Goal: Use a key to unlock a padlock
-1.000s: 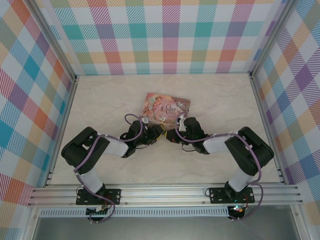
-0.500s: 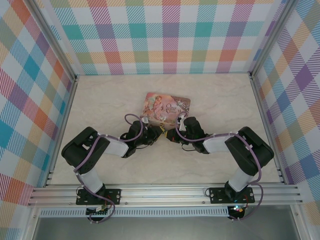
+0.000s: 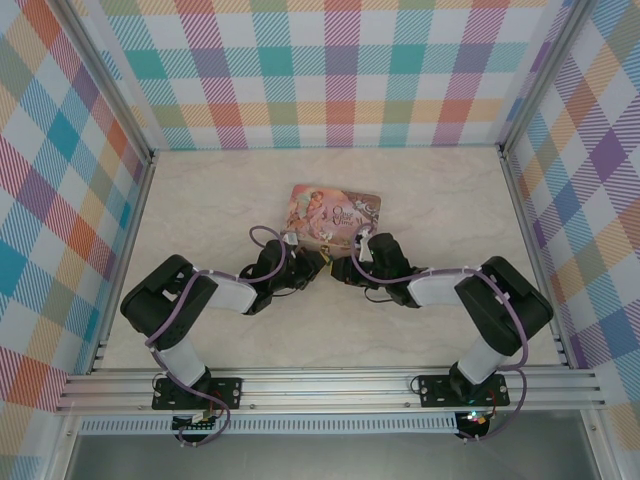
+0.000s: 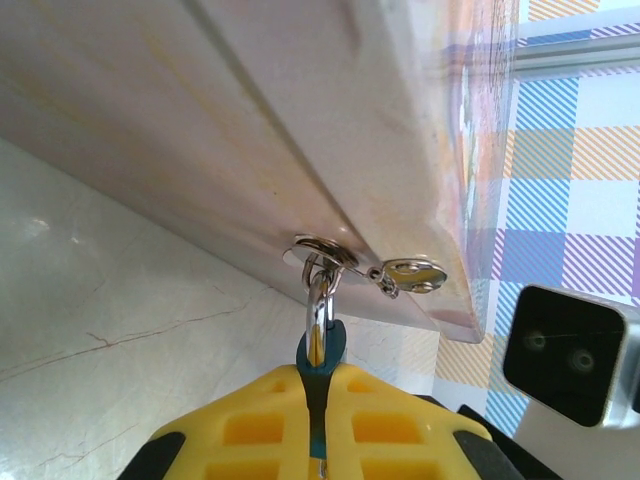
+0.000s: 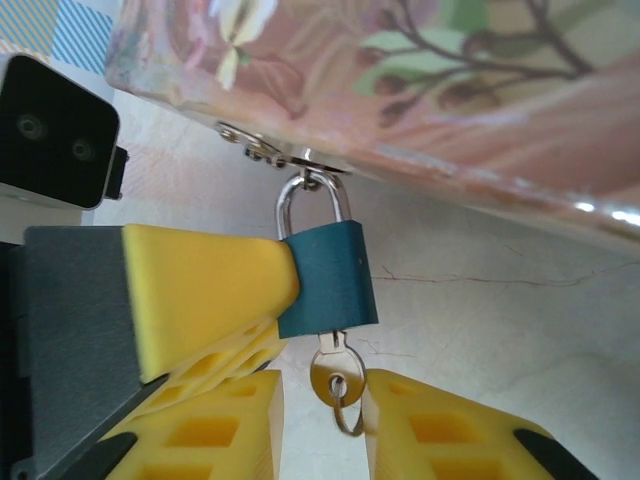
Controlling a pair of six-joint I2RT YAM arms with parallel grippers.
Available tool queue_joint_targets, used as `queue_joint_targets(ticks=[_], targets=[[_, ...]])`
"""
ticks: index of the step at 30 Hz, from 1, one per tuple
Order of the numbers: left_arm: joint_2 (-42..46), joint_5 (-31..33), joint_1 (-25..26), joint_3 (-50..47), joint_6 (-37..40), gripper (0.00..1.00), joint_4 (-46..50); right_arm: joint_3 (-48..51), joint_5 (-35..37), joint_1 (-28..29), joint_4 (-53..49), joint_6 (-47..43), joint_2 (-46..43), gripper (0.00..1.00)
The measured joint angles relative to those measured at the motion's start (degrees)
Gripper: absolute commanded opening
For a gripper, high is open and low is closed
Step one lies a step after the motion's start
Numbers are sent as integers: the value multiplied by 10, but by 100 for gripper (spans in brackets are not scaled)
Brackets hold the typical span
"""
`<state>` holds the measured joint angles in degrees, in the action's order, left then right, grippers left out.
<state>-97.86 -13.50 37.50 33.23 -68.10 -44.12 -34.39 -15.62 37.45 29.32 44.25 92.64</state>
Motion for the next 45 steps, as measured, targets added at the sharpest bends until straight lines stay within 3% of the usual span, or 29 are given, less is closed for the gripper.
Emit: queue_joint_targets(ticks=[9,13,20,28,36,45], targets=[[3,2,0,8,-1,0,14,0,50,-2,-87,-101,-68,48],[6,3,0,15,-7,0,31,7,111,8,-130,-202,-124,52],[6,3,0,23,-30,0,40,38,238,76,-153,-384,-190,55],[13,1,0,27,-44,0,57,59,341,133,-92,-545,-145,55],[22,1,0,28,-48,0,67,57,378,167,16,-696,-46,55],[34,1,-1,28,-48,0,70,38,399,167,58,-756,-26,39]])
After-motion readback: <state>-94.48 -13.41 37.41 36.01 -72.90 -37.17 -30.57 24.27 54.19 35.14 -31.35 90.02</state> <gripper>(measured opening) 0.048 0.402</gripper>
